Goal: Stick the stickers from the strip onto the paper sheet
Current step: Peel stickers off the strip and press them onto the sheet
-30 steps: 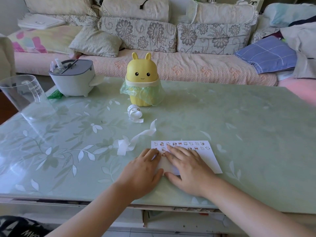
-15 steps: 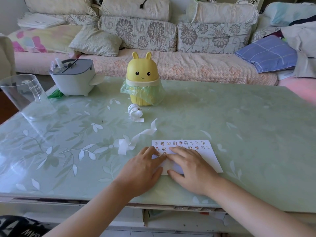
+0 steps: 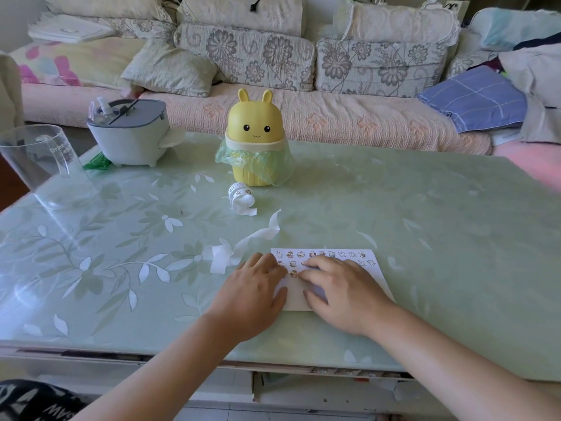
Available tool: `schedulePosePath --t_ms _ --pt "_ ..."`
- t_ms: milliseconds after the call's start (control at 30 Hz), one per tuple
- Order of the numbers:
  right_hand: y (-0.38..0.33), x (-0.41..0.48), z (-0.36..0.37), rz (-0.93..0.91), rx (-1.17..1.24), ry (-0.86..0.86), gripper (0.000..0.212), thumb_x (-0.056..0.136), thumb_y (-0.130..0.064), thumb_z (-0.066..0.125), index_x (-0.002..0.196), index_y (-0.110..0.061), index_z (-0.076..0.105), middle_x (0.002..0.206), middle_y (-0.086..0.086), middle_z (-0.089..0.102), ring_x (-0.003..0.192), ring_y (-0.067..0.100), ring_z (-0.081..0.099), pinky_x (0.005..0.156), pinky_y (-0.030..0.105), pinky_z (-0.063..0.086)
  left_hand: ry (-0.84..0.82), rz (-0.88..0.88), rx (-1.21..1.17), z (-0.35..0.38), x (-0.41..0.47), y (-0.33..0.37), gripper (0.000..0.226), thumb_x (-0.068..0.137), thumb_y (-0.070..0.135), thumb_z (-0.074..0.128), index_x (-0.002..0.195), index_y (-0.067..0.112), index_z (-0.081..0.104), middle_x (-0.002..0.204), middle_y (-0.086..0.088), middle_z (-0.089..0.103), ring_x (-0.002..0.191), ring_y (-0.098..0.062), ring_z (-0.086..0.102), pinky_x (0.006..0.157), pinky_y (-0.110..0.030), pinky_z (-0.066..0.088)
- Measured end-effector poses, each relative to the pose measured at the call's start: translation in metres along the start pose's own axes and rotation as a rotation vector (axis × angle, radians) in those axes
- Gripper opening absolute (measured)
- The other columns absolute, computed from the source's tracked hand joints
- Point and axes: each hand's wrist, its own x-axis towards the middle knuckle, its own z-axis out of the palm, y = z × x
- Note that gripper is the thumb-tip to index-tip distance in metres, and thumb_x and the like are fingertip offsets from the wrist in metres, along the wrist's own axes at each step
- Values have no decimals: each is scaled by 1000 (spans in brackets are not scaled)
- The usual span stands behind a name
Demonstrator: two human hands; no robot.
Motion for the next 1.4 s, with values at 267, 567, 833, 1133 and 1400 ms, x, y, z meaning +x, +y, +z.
schedulePosePath --t_ms 267,567,833,1133,1400 --pt "-28 41 -23 128 205 97 18 92 -34 59 106 -34 70 105 -16 65 91 10 61 75 27 44 267 -136 -71 -41 8 -25 17 84 28 52 94 18 60 90 3 53 85 -23 53 65 -38 48" --pt "-70 82 -12 246 561 -40 12 85 -33 66 80 -27 74 80 -15 71 79 4 65 78 29 56 -143 -613 5 -77 -11 -68 52 74 68 61 100 27 43 99 11 50 96 -15 48 79 -30 38" --pt "-82 96 0 227 613 -90 10 87 -30 65 83 -31 75 87 -18 69 83 -1 64 78 22 53 -131 -603 -193 -68 -5 -77 16 83 43 69 90 29 63 92 13 64 85 -12 59 70 -27 46" --pt "-82 100 -9 226 751 -24 13 89 -26 68 101 -32 72 91 -18 69 57 -7 55 60 11 39 22 -736 -689 -75 13 -73 24 87 35 68 72 17 66 57 11 62 51 -7 51 50 -21 38" --pt "-89 99 -25 308 1078 -95 15 94 -24 64 89 -17 76 90 -3 76 61 14 62 57 30 46 75 -833 -856 -78 14 -69 34 90 37 66 86 3 67 67 6 70 52 -8 57 57 -24 40"
